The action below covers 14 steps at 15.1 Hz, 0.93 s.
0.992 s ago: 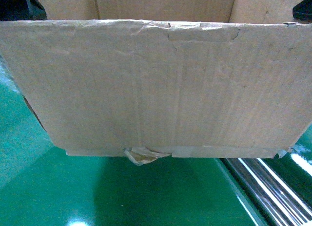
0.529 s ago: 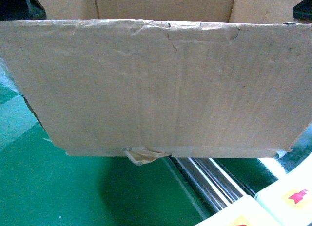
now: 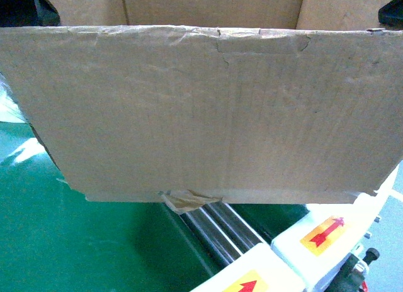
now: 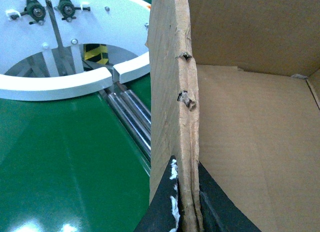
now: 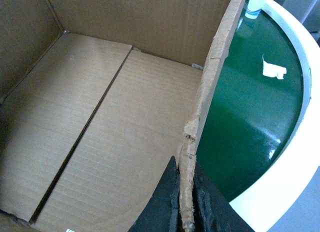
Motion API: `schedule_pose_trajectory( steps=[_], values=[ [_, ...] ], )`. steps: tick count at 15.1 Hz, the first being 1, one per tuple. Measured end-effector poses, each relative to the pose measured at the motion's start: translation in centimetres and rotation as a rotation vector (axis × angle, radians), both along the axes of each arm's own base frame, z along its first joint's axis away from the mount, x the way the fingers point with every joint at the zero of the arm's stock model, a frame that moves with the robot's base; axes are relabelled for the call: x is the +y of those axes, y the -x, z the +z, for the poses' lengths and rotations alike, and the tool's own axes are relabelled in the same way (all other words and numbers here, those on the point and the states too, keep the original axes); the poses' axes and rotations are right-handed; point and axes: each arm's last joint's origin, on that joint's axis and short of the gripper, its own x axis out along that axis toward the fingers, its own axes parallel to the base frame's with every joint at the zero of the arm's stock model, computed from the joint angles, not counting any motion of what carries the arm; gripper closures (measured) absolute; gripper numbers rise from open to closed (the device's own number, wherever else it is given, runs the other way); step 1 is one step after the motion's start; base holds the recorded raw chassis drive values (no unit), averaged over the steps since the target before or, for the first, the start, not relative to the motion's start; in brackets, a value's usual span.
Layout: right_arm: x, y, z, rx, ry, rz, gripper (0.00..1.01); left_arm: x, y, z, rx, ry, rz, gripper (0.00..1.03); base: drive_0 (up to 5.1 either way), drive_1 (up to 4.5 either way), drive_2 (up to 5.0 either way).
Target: Sort boxes to right shelf from conveyor
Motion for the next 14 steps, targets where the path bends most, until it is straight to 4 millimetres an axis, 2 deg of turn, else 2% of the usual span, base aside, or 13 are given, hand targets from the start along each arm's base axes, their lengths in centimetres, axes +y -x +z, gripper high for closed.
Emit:
schedule_pose_trajectory(
  steps=[14],
  values=[
    [0.0,0.0,0.0,0.0,0.0,0.0,0.98,0.0,0.0,0.0,0.0,0.0,0.0,1.01,-1.3,-1.26,-1.3]
  ],
)
